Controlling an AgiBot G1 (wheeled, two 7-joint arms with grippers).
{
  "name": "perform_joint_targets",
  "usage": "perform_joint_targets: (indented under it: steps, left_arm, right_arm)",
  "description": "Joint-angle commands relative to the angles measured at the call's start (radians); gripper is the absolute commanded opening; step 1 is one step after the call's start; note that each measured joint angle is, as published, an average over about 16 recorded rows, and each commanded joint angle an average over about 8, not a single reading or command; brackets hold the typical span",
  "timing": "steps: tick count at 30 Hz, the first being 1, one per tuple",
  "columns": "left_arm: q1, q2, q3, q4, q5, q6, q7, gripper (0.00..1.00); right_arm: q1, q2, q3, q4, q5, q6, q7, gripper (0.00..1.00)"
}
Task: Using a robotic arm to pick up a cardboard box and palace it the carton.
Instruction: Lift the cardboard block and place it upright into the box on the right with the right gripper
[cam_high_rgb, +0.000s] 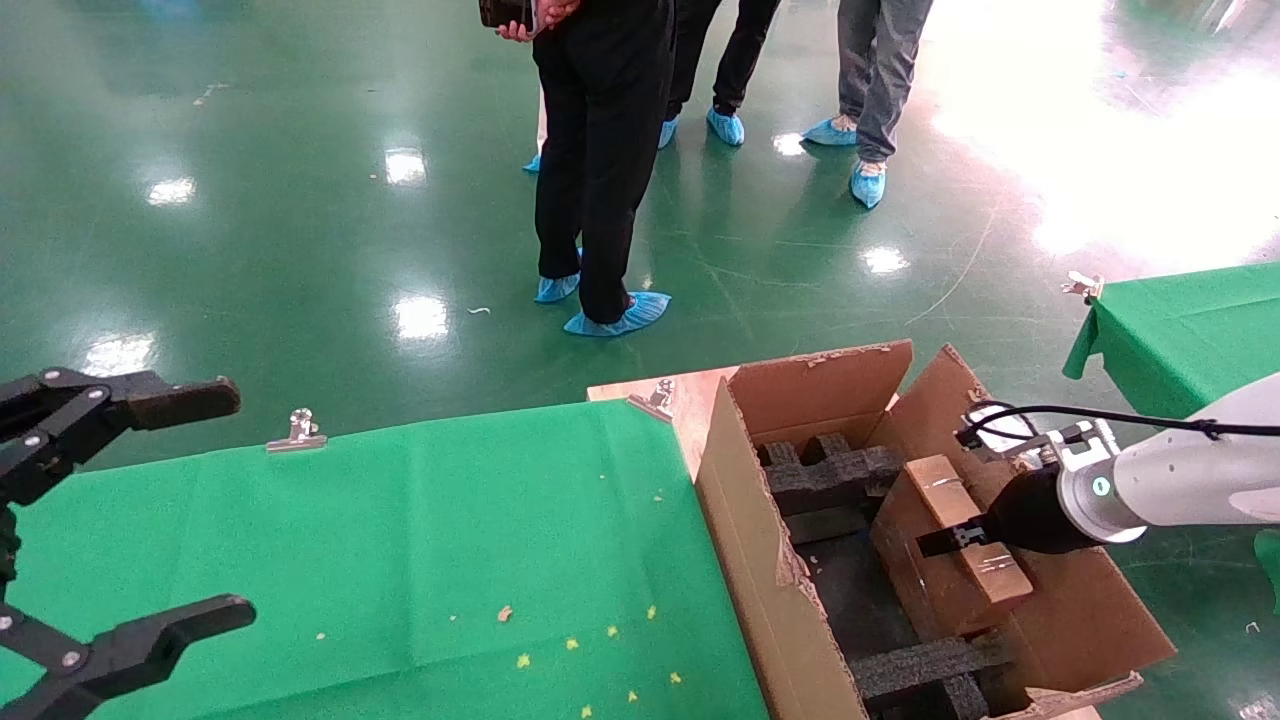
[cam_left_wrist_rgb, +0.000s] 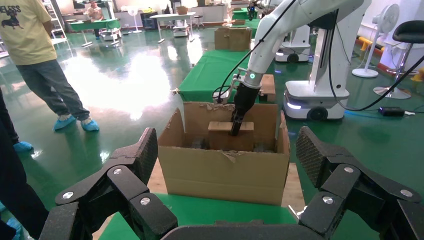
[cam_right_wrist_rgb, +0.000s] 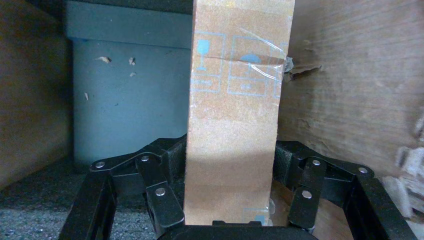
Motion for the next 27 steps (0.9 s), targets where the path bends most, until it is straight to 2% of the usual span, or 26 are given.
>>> perform_joint_targets:
  steps: [1,6,7,8,14,15,16,27]
  left_arm:
    - [0.0,0.0,0.0,0.0,0.0,0.0,0.0,1.0]
    - [0.0,0.0,0.0,0.0,0.0,0.0,0.0,1.0]
    - [0.0,0.0,0.0,0.0,0.0,0.0,0.0,1.0]
    - [0.0,0.0,0.0,0.0,0.0,0.0,0.0,1.0]
    - [0.0,0.0,0.0,0.0,0.0,0.0,0.0,1.0]
    - [0.0,0.0,0.0,0.0,0.0,0.0,0.0,1.0]
    - [0.0,0.0,0.0,0.0,0.0,0.0,0.0,1.0]
    - [0.0,0.0,0.0,0.0,0.0,0.0,0.0,1.0]
  right_arm:
    - [-0.013,-0.011,0.004,-0.019,0.007,-0.007,-0.009,0.0]
    - [-0.04,-0.028,0.014,-0.056,0.023,-0.028,-0.033,0.0]
    - [-0.043,-0.031,0.015,-0.062,0.026,-0.032,-0.037,0.03]
    - [-0.046,-0.033,0.017,-0.066,0.028,-0.036,-0.04,0.1]
    - [-0.058,-0.043,0.025,-0.091,0.039,-0.053,-0.054,0.85]
    - [-0.059,-0.043,0.026,-0.094,0.04,-0.054,-0.056,0.94]
    - [-0.059,-0.044,0.027,-0.096,0.041,-0.055,-0.057,1.0]
    - [-0.056,-0.041,0.023,-0.087,0.038,-0.054,-0.054,1.0]
